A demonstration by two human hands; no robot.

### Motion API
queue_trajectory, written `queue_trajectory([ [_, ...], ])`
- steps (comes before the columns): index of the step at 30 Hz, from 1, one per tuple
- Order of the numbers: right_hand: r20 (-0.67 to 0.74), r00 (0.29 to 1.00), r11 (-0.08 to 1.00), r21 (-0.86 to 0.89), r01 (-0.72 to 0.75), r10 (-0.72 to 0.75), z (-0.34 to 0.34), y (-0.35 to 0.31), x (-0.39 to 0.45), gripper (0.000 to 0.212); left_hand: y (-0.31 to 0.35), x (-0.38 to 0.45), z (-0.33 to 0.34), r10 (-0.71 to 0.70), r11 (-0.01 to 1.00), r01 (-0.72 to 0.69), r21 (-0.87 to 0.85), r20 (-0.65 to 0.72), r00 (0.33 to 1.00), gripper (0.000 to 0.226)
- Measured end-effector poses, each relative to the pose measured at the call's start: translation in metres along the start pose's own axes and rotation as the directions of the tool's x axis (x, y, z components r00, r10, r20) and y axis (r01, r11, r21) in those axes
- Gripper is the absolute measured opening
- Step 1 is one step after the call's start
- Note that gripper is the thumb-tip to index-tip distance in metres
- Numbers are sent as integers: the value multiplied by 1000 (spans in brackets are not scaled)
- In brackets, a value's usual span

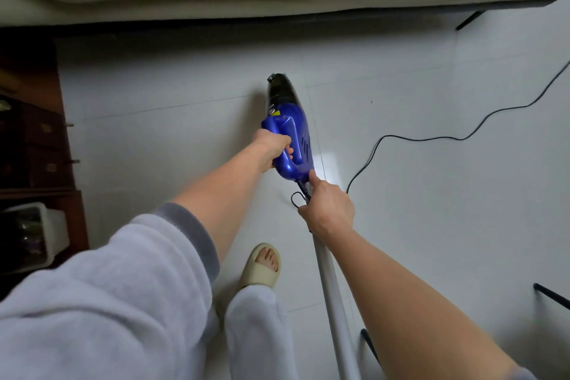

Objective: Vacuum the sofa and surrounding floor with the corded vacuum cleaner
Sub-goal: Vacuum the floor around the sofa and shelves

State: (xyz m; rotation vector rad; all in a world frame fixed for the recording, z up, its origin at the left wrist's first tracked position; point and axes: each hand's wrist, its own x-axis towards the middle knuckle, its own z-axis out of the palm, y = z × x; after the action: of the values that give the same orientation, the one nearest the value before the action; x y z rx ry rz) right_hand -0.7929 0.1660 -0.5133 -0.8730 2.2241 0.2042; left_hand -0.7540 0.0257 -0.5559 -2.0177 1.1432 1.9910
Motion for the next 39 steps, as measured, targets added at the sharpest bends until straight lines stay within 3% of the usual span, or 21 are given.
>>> queue_trajectory([
  [6, -13, 1000, 1000, 12, -26, 27, -4, 15, 6, 48, 12, -4, 15, 10, 996, -19, 83, 110, 994, 18],
  [12, 19, 1000, 999, 30, -13, 13, -2, 11, 20, 49, 16, 6, 19, 20, 997, -24, 74, 56, 998, 40],
  [22, 131, 948, 932, -186, 311, -290, 1, -85, 27, 54, -15, 12, -107, -92, 977, 54, -205, -183, 979, 32],
  [28, 254, 890, 874, -219, 435, -379, 34, -140, -8, 60, -58, -15, -177, -158, 937, 68, -342, -245, 957, 12],
  [39, 399, 764, 688, -348, 637, -506, 97, -194, -78, 69, -178, -50, -260, -333, 818, 116, -563, -300, 894, 17],
])
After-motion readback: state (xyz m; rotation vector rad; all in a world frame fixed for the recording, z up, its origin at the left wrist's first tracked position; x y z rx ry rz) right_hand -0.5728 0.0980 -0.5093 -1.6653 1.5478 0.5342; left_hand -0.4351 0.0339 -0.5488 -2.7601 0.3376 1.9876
